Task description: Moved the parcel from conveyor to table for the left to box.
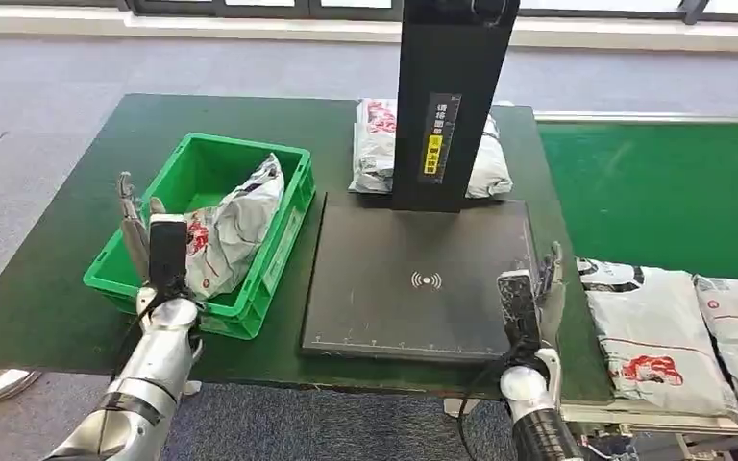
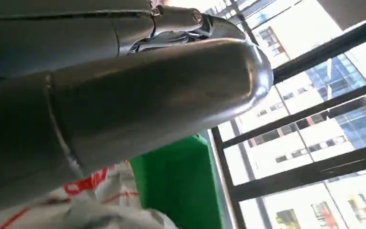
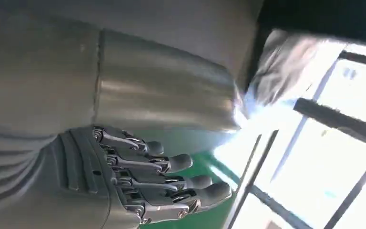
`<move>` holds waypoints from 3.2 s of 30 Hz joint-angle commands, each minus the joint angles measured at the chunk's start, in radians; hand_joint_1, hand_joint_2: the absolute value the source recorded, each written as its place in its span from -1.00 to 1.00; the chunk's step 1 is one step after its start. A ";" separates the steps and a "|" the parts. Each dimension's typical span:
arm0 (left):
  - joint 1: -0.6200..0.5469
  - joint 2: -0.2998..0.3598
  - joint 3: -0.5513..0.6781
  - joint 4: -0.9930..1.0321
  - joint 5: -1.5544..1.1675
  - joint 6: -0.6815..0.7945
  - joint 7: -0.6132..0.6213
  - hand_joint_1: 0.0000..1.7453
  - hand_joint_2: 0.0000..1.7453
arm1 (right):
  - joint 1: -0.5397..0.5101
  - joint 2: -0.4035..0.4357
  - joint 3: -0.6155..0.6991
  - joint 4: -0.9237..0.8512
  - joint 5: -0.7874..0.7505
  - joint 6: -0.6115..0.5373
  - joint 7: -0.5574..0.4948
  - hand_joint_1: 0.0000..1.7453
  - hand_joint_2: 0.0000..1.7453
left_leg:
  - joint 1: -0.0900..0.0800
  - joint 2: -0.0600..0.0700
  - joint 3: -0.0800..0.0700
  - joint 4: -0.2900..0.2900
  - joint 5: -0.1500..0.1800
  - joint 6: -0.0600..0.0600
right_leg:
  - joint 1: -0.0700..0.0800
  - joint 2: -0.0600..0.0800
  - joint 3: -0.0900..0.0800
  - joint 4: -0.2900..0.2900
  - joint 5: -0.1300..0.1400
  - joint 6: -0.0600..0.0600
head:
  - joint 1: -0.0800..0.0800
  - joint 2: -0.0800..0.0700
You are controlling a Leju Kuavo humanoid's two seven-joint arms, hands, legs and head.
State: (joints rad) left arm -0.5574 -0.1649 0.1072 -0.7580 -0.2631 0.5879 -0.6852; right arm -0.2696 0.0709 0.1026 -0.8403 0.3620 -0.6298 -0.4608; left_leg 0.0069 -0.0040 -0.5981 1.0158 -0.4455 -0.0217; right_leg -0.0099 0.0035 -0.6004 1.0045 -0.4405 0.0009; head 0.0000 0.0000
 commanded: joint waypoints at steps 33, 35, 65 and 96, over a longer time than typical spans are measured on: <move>0.037 -0.074 -0.532 -0.054 0.148 -0.161 -0.013 -1.00 1.00 | -0.203 -0.223 -0.193 0.498 1.043 0.235 1.073 0.00 1.00 | -0.003 -0.001 0.000 0.000 0.001 0.005 | -0.002 -0.003 0.003 -0.003 0.002 0.003 | 0.000 0.000; 0.038 -0.072 -0.536 -0.054 0.147 -0.166 -0.013 -1.00 1.00 | -0.213 -0.229 -0.203 0.501 1.050 0.296 1.064 1.00 1.00 | -0.003 0.000 0.001 -0.001 0.001 0.005 | -0.003 -0.002 0.003 -0.003 0.002 0.003 | 0.000 0.000; 0.066 -0.047 -0.529 -0.103 0.126 -0.187 0.025 -1.00 1.00 | -0.156 -0.118 -0.256 0.229 0.869 0.090 0.576 1.00 1.00 | -0.002 0.006 0.004 -0.001 0.001 0.004 | -0.001 0.004 0.002 -0.002 0.004 0.003 | 0.000 0.000; 0.047 -0.058 -0.537 -0.063 0.184 -0.188 0.016 -1.00 1.00 | -0.038 -0.142 0.013 -0.079 0.735 0.088 0.644 -1.00 -1.00 | 0.000 -0.008 0.003 -0.004 0.004 0.005 | 0.000 -0.009 0.007 -0.007 0.002 0.003 | 0.000 0.000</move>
State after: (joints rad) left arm -0.4857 -0.2518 -0.3986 -0.8583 -0.0854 0.4044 -0.6828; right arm -0.3721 -0.0279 0.2201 -1.0452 1.0301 -0.5276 0.1771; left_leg 0.0054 -0.0060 -0.6007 1.0166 -0.4431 -0.0178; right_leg -0.0112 0.0008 -0.6021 1.0038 -0.4375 0.0041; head 0.0000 0.0000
